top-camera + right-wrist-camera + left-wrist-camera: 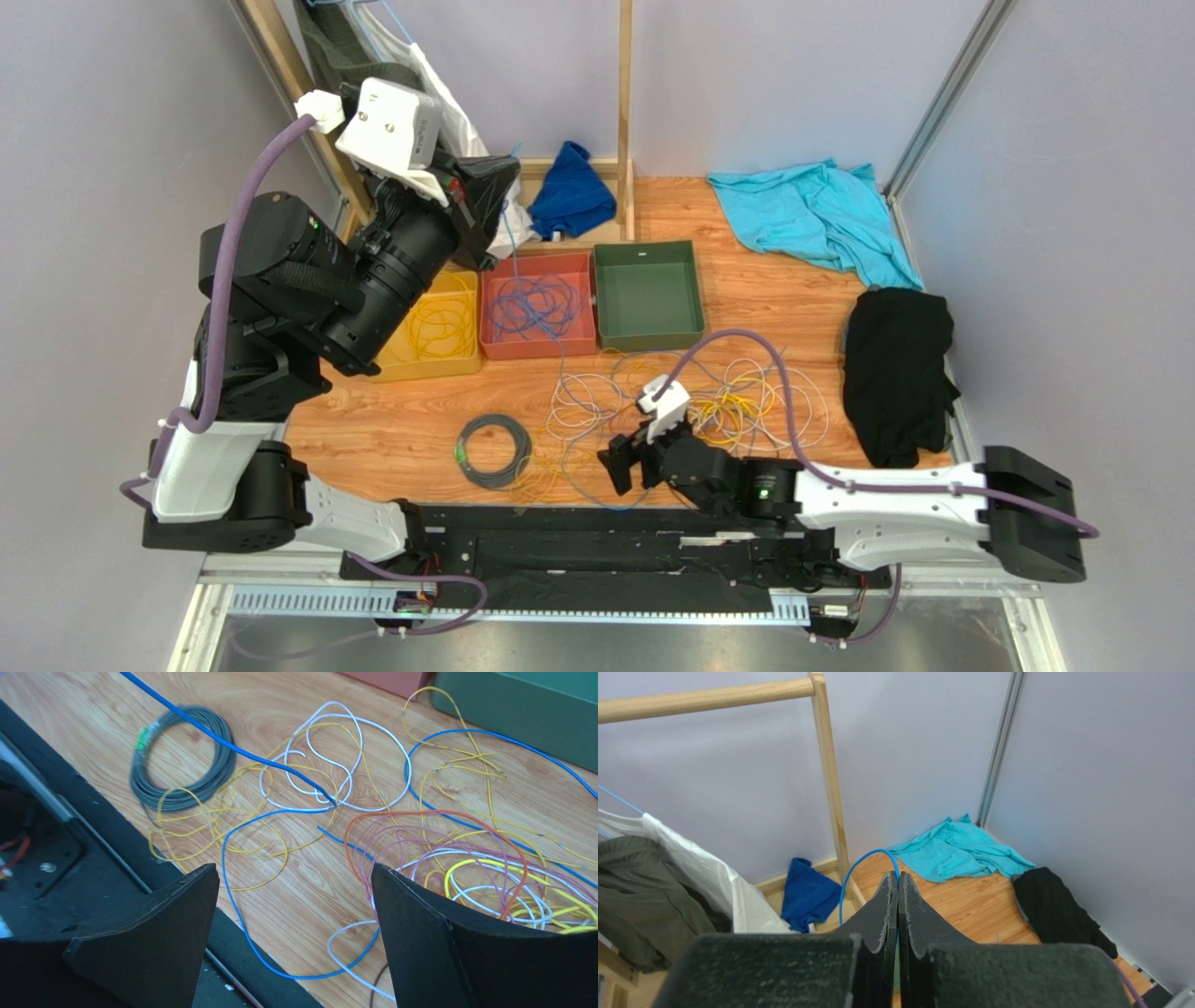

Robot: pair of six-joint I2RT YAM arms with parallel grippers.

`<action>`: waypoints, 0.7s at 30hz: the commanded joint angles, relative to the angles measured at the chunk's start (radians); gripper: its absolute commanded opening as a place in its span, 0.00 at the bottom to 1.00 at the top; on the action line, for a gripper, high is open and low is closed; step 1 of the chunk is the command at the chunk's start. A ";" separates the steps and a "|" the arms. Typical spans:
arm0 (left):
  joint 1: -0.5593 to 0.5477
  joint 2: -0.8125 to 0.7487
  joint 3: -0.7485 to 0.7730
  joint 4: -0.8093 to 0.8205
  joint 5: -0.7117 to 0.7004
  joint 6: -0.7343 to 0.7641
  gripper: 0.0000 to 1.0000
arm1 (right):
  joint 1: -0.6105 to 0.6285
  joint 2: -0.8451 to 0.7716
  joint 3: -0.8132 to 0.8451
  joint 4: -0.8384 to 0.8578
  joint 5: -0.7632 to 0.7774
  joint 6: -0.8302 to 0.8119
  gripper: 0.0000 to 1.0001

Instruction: Untangle the cables

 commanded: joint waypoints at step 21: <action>0.001 -0.214 -0.225 0.005 -0.019 -0.088 0.00 | -0.058 0.290 0.258 0.188 0.257 -0.075 0.00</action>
